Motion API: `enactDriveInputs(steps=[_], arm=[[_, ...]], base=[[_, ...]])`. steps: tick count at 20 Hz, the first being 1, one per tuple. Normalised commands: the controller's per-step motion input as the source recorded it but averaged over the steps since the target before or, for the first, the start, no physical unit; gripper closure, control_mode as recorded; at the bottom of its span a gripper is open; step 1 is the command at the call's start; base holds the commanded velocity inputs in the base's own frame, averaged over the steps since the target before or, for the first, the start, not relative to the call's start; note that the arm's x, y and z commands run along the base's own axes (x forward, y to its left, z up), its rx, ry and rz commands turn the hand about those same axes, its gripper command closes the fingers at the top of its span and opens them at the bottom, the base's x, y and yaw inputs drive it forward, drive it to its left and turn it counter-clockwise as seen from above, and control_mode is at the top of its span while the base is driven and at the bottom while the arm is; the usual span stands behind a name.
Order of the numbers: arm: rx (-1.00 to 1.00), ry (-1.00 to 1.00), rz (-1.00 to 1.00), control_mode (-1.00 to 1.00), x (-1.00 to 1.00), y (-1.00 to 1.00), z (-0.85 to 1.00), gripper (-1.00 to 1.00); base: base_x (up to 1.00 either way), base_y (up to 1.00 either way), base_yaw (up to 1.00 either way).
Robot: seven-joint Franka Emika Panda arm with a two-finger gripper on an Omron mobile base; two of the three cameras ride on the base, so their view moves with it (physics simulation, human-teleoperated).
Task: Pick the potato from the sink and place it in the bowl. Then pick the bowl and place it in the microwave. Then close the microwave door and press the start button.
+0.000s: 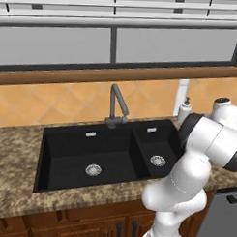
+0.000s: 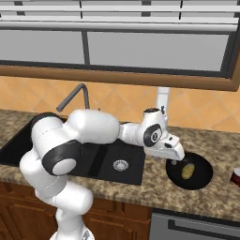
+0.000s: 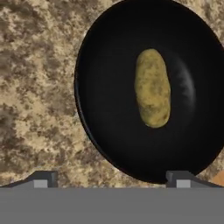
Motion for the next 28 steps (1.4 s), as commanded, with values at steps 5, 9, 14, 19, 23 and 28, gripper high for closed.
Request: enactDriveInputs(steps=[5, 9, 14, 19, 23, 28], arm=[[-0.06, 0.15, 0.2, -1.0, 0.17, -0.03, -0.35, -1.0], [-0.01, 0.06, 0.14, -1.0, 0.2, -0.3, -0.03, -1.0], [0.0, 0.02, 0.13, -1.0, 0.24, -0.31, -0.02, -1.0], [-0.02, 0.15, 0.15, -1.0, 0.53, -0.15, -0.27, 1.0], [-0.01, 0.14, 0.08, -1.0, 0.13, -0.02, -0.13, 1.0], [-0.01, 0.01, 0.02, -1.0, -0.36, 0.01, 0.19, 1.0]], base=[[0.0, 0.0, 0.0], [0.0, 0.0, 0.0], [0.0, 0.0, 0.0], [0.0, 0.0, 0.0], [0.0, 0.0, 0.0], [0.0, 0.0, 0.0]])
